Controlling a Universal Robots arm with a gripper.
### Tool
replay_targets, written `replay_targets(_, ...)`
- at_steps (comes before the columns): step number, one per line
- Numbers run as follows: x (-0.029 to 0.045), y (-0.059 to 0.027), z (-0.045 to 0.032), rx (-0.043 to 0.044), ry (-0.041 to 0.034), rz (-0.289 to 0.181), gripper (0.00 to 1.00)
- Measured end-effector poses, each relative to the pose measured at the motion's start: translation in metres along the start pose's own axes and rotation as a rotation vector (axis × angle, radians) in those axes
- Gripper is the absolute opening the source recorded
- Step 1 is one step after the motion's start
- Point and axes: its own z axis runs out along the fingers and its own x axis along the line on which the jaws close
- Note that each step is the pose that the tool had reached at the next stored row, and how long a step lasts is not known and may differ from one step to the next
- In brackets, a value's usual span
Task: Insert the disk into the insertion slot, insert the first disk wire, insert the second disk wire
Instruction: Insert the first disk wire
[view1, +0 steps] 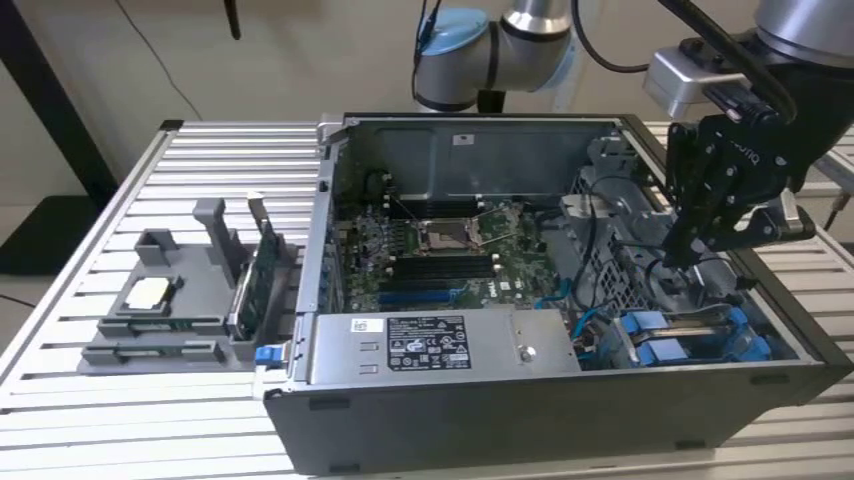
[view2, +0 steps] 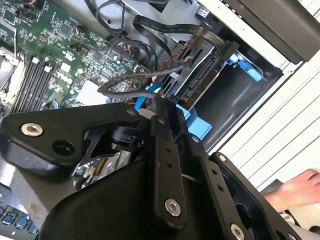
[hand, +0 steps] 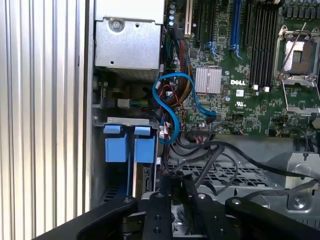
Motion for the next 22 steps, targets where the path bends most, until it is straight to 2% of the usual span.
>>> replay_targets(1, 0.0, 0.0, 0.0001, 0.0, 0.0001, 0.0, 0.22)
replay_targets(4, 0.001, 0.0001, 0.0013, 0.0, 0.0, 0.0, 0.22)
replay_targets(5, 0.0021, 0.0001, 0.002, 0.0, 0.0, 0.0, 0.19)
replay_targets(12, 0.0115, -0.004, 0.0073, 0.0, 0.0, 0.0, 0.19)
replay_targets(22, 0.0238, -0.0204, 0.0169, 0.0, -0.0002, 0.0, 0.19)
